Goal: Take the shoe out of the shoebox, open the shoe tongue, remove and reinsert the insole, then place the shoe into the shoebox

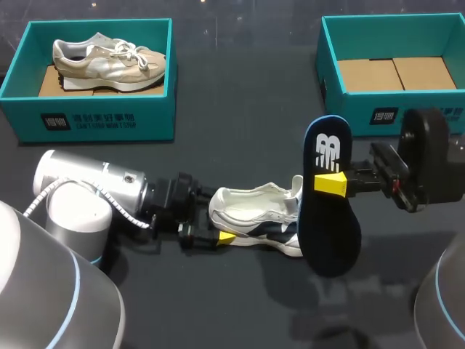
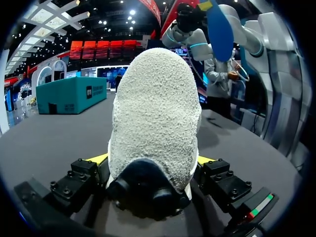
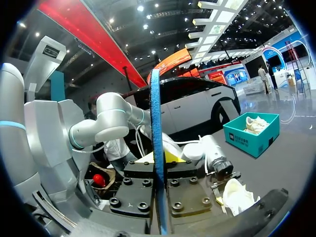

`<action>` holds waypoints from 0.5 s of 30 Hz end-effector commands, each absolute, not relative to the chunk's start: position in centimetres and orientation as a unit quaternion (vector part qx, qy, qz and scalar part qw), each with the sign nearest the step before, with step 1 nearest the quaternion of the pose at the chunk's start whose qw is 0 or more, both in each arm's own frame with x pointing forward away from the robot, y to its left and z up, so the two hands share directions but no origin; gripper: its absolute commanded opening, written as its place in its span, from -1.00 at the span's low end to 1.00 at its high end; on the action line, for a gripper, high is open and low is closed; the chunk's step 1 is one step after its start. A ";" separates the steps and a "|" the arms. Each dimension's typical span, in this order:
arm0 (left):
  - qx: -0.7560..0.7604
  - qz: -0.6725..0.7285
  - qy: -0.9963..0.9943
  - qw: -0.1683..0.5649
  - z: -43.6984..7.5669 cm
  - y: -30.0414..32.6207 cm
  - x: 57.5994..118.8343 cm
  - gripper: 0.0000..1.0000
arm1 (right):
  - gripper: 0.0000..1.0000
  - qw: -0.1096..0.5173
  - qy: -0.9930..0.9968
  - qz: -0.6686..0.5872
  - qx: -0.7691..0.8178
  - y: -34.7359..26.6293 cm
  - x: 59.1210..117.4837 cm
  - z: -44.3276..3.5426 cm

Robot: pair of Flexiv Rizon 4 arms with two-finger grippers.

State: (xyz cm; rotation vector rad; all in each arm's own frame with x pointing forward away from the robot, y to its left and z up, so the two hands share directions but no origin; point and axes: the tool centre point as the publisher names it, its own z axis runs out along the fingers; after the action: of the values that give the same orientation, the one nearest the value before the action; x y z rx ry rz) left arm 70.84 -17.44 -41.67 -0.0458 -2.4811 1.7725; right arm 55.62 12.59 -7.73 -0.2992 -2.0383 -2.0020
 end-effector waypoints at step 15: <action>-0.073 0.475 -0.876 0.042 -39.9 -13.8 71.3 1.00 | -1.00 0.133 -0.704 -0.690 -0.105 12.6 55.4 -7.7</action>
State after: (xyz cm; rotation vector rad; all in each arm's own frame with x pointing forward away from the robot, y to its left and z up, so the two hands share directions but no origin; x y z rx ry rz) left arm 71.32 -14.45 -41.03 -0.2077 -2.6268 1.5483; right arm 55.58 12.58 -7.73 -0.3001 -2.0387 -2.0022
